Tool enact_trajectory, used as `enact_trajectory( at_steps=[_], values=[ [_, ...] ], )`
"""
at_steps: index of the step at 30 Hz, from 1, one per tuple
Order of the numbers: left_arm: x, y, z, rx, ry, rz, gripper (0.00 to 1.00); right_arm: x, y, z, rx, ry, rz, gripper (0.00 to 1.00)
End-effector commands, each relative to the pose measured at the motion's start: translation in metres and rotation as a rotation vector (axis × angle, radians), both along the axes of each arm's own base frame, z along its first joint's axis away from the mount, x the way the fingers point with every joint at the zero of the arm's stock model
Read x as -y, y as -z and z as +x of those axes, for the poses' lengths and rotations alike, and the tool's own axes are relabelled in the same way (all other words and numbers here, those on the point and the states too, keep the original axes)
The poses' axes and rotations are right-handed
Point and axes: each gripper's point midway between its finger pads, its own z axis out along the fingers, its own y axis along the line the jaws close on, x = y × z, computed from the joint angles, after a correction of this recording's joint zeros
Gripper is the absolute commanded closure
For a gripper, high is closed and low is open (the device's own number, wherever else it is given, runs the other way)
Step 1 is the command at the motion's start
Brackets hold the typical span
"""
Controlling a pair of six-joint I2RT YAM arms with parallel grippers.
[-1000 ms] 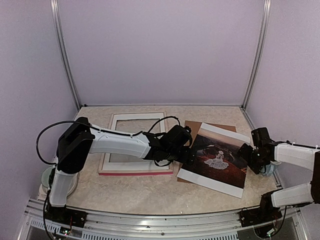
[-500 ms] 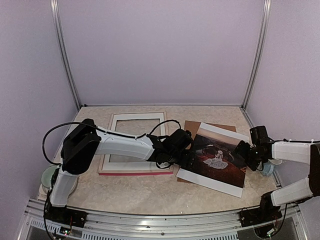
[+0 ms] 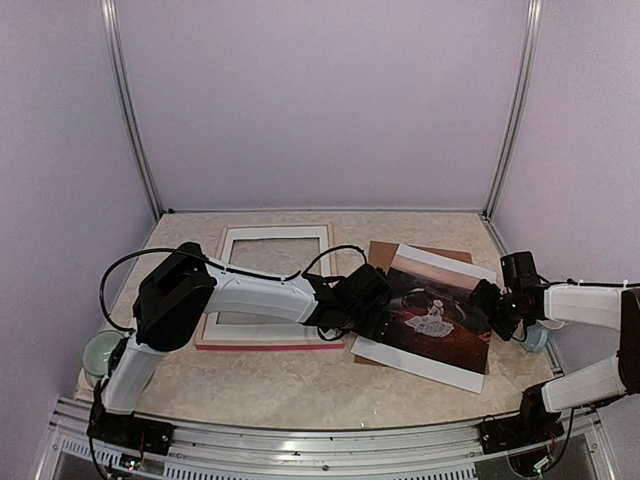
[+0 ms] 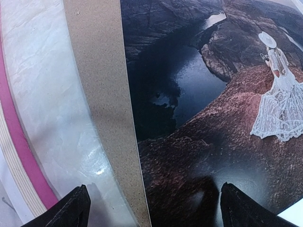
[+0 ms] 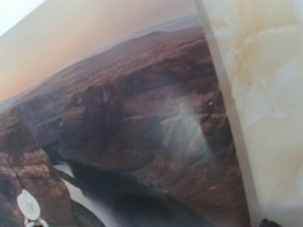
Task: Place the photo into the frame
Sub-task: Pick up the photo from the backboard.
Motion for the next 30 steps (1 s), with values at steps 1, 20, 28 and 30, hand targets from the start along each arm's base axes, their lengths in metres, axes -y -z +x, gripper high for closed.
enact_trajectory(
  at_steps=[1, 20, 28, 30],
  values=[
    [-0.006, 0.021, -0.003, -0.013, 0.004, 0.071, 0.06, 0.001, -0.001, -0.001, 0.018, 0.007, 0.012, 0.01],
    [-0.002, 0.017, -0.006, 0.065, 0.013, 0.142, 0.07, 0.000, -0.007, 0.000, 0.055, 0.009, 0.029, 0.01],
    [-0.002, 0.016, -0.006, 0.061, 0.013, 0.138, 0.07, 0.004, -0.014, 0.000, 0.077, 0.023, 0.008, 0.01],
    [-0.001, 0.015, -0.007, 0.060, 0.015, 0.135, 0.07, 0.006, -0.009, -0.003, 0.049, 0.024, -0.008, 0.01]
  ],
)
